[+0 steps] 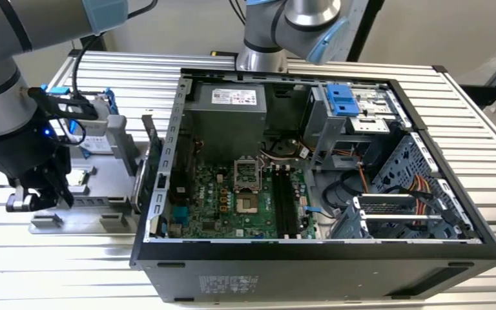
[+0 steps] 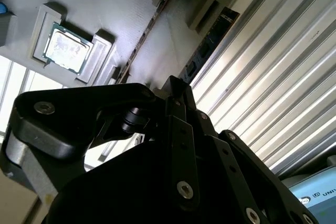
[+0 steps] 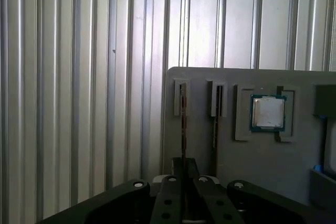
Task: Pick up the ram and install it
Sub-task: 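Pick up the ram and move it above insertion slot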
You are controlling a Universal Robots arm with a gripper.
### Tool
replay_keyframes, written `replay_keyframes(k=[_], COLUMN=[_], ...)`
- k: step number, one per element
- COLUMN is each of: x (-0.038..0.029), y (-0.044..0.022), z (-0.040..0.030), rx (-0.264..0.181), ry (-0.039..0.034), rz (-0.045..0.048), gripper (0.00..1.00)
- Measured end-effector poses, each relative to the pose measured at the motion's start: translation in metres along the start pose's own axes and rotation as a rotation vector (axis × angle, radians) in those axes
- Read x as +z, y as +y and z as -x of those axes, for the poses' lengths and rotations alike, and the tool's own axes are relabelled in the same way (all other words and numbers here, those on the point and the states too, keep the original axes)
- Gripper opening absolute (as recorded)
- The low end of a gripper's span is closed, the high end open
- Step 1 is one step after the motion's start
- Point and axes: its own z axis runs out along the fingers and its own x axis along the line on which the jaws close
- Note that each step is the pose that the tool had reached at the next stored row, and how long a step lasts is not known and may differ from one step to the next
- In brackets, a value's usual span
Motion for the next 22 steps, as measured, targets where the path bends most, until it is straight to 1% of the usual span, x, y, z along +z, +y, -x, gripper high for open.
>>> replay_keyframes(k=[22], x=[-0.0089], y=[0.0002], z=[-0.0001], rx=[0.000], ry=[-0.0001], rz=[0.0000], gripper=[0.00])
